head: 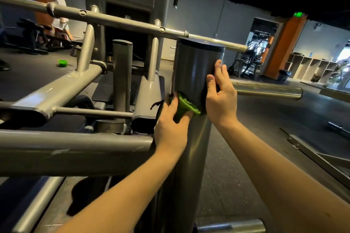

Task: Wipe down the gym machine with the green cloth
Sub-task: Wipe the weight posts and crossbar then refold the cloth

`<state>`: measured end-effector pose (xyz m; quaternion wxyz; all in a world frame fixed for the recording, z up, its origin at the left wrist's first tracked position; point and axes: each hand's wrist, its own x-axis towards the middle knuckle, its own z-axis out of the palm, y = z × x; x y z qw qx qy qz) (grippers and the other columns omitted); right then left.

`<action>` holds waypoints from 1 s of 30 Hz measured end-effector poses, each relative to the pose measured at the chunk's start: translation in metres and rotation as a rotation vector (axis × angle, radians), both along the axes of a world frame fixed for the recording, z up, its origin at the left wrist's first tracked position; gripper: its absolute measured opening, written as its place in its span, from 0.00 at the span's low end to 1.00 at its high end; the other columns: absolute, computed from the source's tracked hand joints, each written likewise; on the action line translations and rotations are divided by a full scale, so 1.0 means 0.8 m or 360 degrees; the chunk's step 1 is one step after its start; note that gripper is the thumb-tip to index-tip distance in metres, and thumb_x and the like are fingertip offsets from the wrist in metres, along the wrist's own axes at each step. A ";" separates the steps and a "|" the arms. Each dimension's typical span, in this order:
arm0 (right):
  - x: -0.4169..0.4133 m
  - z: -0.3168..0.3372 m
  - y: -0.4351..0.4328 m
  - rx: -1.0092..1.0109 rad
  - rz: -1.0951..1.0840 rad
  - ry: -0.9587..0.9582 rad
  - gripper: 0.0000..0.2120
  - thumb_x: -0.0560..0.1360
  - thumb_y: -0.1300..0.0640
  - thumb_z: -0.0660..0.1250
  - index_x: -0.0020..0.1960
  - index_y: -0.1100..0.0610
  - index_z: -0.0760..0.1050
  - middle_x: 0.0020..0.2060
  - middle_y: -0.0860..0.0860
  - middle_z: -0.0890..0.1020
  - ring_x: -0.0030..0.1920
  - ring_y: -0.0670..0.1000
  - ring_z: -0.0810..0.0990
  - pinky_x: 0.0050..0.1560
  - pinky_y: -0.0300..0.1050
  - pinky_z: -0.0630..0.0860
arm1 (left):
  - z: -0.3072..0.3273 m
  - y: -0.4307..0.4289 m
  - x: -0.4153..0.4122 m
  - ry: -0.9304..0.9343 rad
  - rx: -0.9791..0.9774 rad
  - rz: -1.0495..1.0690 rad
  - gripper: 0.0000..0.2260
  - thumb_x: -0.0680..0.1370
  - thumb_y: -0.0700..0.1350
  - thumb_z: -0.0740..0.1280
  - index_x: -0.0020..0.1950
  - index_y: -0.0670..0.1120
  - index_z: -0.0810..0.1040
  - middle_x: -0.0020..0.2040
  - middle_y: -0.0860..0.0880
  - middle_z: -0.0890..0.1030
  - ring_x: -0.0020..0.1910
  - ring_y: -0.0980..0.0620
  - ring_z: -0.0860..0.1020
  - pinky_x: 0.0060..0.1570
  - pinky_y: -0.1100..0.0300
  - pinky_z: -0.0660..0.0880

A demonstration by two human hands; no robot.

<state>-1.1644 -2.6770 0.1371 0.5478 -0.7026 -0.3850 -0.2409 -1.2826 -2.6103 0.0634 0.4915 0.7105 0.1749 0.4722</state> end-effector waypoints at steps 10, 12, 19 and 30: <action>-0.006 -0.001 0.000 0.0000 0.0037 0.0019 0.26 0.85 0.47 0.57 0.81 0.47 0.57 0.81 0.50 0.60 0.81 0.49 0.56 0.80 0.57 0.57 | 0.029 0.038 0.024 -0.0079 -0.0360 -0.0079 0.15 0.84 0.53 0.63 0.68 0.51 0.79 0.50 0.56 0.82 0.54 0.56 0.79 0.46 0.70 0.70; -0.010 -0.007 -0.001 0.0020 0.0045 0.0029 0.26 0.84 0.47 0.57 0.81 0.48 0.58 0.81 0.50 0.59 0.81 0.50 0.55 0.80 0.58 0.59 | -0.001 0.008 0.003 0.0037 -0.0179 -0.0012 0.15 0.84 0.51 0.64 0.71 0.54 0.76 0.60 0.60 0.79 0.58 0.63 0.75 0.51 0.72 0.67; -0.044 -0.065 -0.030 0.0025 0.0105 0.0128 0.23 0.83 0.61 0.63 0.77 0.53 0.67 0.80 0.48 0.62 0.80 0.45 0.57 0.80 0.44 0.56 | 0.012 0.014 -0.002 0.0189 -0.0112 0.0015 0.09 0.85 0.51 0.61 0.57 0.50 0.79 0.47 0.56 0.79 0.48 0.59 0.76 0.42 0.72 0.67; -0.082 -0.136 -0.053 -0.0145 0.0048 0.0360 0.28 0.82 0.62 0.66 0.79 0.48 0.63 0.81 0.49 0.59 0.77 0.43 0.57 0.75 0.41 0.57 | -0.042 -0.013 -0.039 0.0309 0.0248 0.0051 0.10 0.85 0.49 0.61 0.63 0.51 0.79 0.63 0.56 0.78 0.57 0.61 0.73 0.55 0.67 0.69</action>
